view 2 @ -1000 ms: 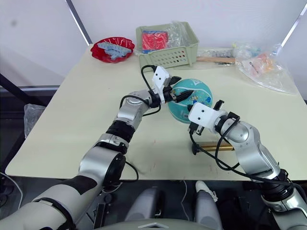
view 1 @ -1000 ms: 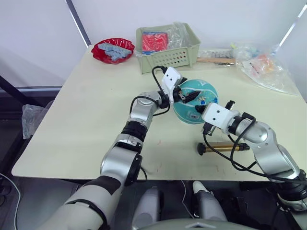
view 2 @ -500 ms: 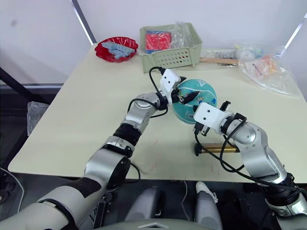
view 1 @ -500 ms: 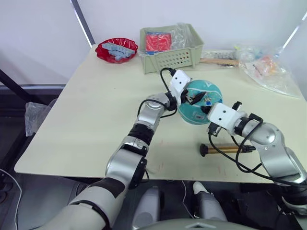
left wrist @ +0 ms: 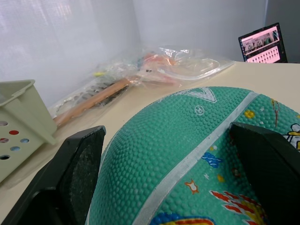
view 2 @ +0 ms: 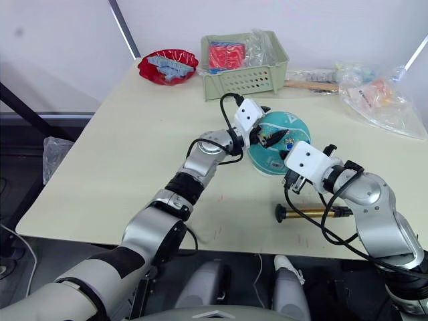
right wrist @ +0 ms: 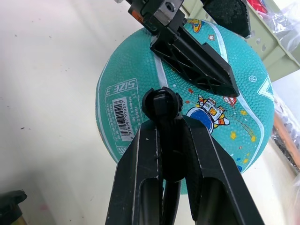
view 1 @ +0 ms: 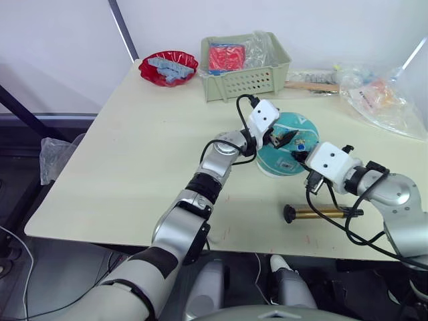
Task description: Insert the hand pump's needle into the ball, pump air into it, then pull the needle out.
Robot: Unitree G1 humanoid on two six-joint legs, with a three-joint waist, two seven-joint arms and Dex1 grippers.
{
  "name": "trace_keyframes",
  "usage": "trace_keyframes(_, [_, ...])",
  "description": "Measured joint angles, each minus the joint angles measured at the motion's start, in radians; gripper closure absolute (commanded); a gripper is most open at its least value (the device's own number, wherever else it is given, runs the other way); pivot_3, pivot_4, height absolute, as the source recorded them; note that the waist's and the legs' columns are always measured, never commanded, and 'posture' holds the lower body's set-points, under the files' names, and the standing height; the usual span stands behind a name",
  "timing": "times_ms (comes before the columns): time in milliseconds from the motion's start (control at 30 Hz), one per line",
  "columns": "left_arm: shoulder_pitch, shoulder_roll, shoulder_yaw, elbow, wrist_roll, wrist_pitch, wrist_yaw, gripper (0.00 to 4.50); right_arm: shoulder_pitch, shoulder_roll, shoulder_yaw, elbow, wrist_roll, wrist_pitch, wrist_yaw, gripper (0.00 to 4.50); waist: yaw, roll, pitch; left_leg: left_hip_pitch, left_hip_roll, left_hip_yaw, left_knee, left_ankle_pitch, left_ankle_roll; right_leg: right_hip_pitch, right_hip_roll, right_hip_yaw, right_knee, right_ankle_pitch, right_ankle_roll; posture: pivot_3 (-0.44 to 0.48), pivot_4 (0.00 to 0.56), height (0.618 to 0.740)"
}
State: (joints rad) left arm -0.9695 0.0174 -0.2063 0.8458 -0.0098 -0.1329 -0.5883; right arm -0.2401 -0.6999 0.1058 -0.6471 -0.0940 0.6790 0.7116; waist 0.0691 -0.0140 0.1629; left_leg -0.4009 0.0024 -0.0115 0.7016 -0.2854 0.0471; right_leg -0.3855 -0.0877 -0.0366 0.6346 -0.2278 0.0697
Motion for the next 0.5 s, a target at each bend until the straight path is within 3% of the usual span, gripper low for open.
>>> trace_keyframes(167, [-0.001,0.0,0.001,0.013,0.0,-0.003,0.015,0.0,0.009,-0.022,-0.015,-0.026,0.032,0.0,0.005,4.44,0.0,0.0,0.0,0.0,0.0,-0.001,0.0,0.0,0.0,0.0,0.0,0.0,0.0,0.0,0.0,0.0,0.15,0.738])
trace_keyframes(300, [-0.003,0.028,0.019,0.056,0.008,-0.003,0.07,0.0,0.009,-0.043,-0.048,-0.182,0.097,-0.04,0.047,4.44,-0.008,-0.002,-0.006,0.006,0.001,-0.002,0.0,0.0,0.0,0.006,0.001,-0.002,-0.001,-0.001,0.001,0.0,0.15,0.738])
trace_keyframes(500, [0.003,0.029,0.021,0.082,0.01,-0.003,0.092,0.0,0.031,-0.064,-0.067,-0.188,0.118,-0.048,0.046,4.44,-0.029,-0.006,-0.011,0.01,0.005,-0.003,0.0,0.002,-0.006,0.009,-0.002,-0.001,-0.002,0.001,0.002,0.0,0.15,0.738])
